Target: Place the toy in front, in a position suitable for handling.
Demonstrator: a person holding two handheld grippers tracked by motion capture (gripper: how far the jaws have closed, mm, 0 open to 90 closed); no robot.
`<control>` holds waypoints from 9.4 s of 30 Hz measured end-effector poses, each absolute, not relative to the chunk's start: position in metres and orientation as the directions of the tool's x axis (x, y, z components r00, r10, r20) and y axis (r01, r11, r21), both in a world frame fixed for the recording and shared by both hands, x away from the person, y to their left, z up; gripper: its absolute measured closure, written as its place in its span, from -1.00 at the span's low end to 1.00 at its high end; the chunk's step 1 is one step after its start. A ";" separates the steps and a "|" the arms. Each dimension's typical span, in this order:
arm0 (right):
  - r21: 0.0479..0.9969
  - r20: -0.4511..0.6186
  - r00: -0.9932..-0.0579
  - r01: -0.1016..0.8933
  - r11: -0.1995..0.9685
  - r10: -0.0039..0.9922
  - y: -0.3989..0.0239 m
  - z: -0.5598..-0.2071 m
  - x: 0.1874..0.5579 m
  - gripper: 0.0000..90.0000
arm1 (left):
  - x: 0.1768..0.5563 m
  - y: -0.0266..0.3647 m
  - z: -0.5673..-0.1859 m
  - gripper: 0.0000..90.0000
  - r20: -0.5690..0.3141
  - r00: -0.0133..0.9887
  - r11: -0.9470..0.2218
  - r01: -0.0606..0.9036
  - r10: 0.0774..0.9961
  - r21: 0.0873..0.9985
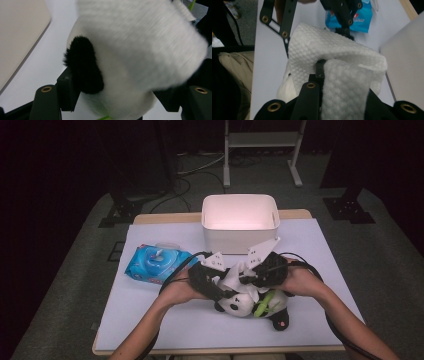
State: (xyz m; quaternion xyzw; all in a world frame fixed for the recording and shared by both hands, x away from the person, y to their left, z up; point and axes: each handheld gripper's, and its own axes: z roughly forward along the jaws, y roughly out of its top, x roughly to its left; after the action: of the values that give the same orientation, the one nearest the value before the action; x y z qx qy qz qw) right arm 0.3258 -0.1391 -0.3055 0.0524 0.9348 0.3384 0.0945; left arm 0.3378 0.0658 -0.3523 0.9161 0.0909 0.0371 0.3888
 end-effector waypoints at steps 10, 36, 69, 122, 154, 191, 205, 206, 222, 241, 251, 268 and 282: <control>0.556 -0.122 -0.973 0.097 0.825 0.197 -0.163 -0.316 0.337 0.83 | 0.338 0.077 -0.362 -0.32 -0.046 0.980 -0.664 0.167 0.196 0.728; 0.644 -0.122 -0.979 0.045 0.764 0.160 -0.148 -0.305 0.318 0.83 | 0.337 0.071 -0.357 -0.32 -0.123 0.971 -0.645 0.229 0.206 0.729; 0.563 -0.082 -0.968 0.151 0.812 0.236 -0.178 -0.318 0.336 0.83 | 0.341 0.082 -0.369 -0.35 -0.136 0.970 -0.645 0.236 0.202 0.726; 0.607 -0.102 -0.967 0.125 0.785 0.234 -0.203 -0.314 0.312 0.83 | 0.341 0.071 -0.363 -0.47 -0.135 0.978 -0.669 0.206 0.158 0.714; 0.684 -0.058 -0.951 0.184 0.706 0.304 -0.250 -0.328 0.290 0.83 | 0.347 0.052 -0.361 -0.78 -0.178 0.969 -0.705 0.246 0.171 0.665; 0.693 -0.058 -0.940 0.205 0.691 0.337 -0.267 -0.324 0.281 0.82 | 0.344 0.060 -0.362 -0.43 -0.142 0.976 -0.693 0.215 0.163 0.688; 0.662 -0.092 -0.954 0.156 0.733 0.286 -0.240 -0.315 0.292 0.82 | 0.342 0.056 -0.360 -0.45 -0.122 0.979 -0.700 0.202 0.163 0.685; 0.660 -0.092 -0.957 0.148 0.736 0.275 -0.235 -0.315 0.295 0.82 | 0.341 0.055 -0.359 -0.45 -0.118 0.980 -0.702 0.199 0.162 0.684; 0.619 -0.062 -0.980 0.111 0.777 0.190 -0.176 -0.322 0.329 0.82 | 0.338 0.057 -0.360 -0.44 -0.103 0.983 -0.694 0.182 0.155 0.696; 0.675 -0.024 -0.952 0.211 0.707 0.306 -0.241 -0.322 0.319 0.83 | 0.343 0.060 -0.362 -0.65 -0.177 0.970 -0.671 0.244 0.168 0.700; 0.668 -0.017 -0.961 0.195 0.718 0.277 -0.233 -0.326 0.311 0.83 | 0.348 0.049 -0.370 -0.94 -0.262 0.948 -0.697 0.311 0.180 0.646; 0.696 -0.022 -0.944 0.222 0.683 0.330 -0.244 -0.311 0.330 0.83 | 0.362 0.041 -0.344 -0.36 -0.069 0.985 -0.705 0.160 0.155 0.691; 0.655 -0.062 -0.950 0.193 0.730 0.306 -0.221 -0.311 0.334 0.83 | 0.361 0.051 -0.368 -0.48 0.000 0.987 -0.708 0.116 0.162 0.696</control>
State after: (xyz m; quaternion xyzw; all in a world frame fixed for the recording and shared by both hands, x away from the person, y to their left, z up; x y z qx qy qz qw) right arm 0.3339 -0.2213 -0.3110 0.1345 0.9264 0.3417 0.0830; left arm 0.3607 0.0509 -0.3680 0.9237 0.0752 0.0302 0.3745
